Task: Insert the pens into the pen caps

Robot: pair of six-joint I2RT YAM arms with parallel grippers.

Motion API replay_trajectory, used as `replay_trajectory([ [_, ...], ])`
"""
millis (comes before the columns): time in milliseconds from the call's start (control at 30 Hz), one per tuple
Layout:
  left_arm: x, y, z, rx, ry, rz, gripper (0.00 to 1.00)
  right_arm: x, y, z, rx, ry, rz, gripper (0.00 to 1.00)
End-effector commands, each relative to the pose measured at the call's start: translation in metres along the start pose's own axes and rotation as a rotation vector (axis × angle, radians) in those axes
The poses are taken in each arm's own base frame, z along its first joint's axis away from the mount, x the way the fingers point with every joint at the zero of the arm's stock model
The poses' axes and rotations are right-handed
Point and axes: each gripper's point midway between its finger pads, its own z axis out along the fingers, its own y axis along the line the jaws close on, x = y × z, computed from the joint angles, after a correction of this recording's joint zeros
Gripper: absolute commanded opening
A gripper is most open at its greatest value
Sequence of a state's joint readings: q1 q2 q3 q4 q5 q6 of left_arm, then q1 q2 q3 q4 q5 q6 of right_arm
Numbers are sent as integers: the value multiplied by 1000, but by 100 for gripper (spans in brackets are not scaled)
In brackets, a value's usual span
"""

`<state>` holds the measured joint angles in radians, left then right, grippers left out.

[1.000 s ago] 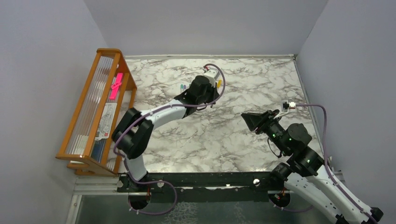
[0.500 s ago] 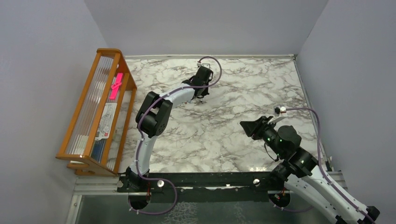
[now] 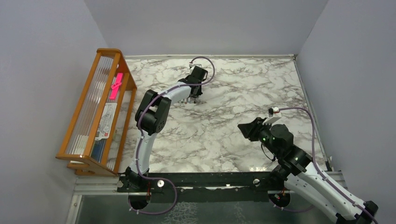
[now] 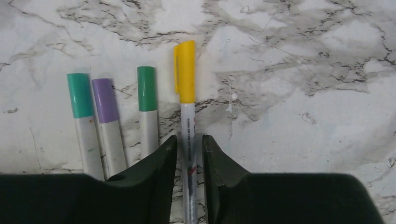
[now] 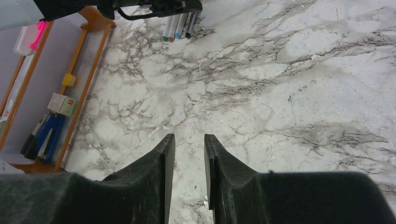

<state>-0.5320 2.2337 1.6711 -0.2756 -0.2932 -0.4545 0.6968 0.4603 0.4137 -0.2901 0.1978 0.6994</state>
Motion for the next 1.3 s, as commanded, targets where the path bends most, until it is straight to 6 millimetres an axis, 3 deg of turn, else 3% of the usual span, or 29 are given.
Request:
replay_trajectory([
  [0, 7, 9, 5, -30, 22, 13, 33, 2, 0, 5, -2, -10, 9, 29],
  [133, 1, 6, 1, -14, 13, 25, 51, 2, 1, 7, -3, -7, 10, 29],
  [433, -41, 0, -41, 37, -91, 7, 62, 8, 1, 10, -14, 7, 15, 29],
  [567, -51, 6, -52, 21, -127, 18, 85, 10, 1, 12, -20, 11, 16, 28],
  [700, -52, 18, -56, -28, -141, 11, 96, 12, 2, 13, -24, 14, 21, 28],
  [1100, -23, 57, -37, -147, -76, -70, 99, 16, 3, 11, -46, 25, 8, 26],
  [1267, -10, 54, -24, -117, -32, -59, 99, 15, 3, 11, -45, 24, 7, 26],
])
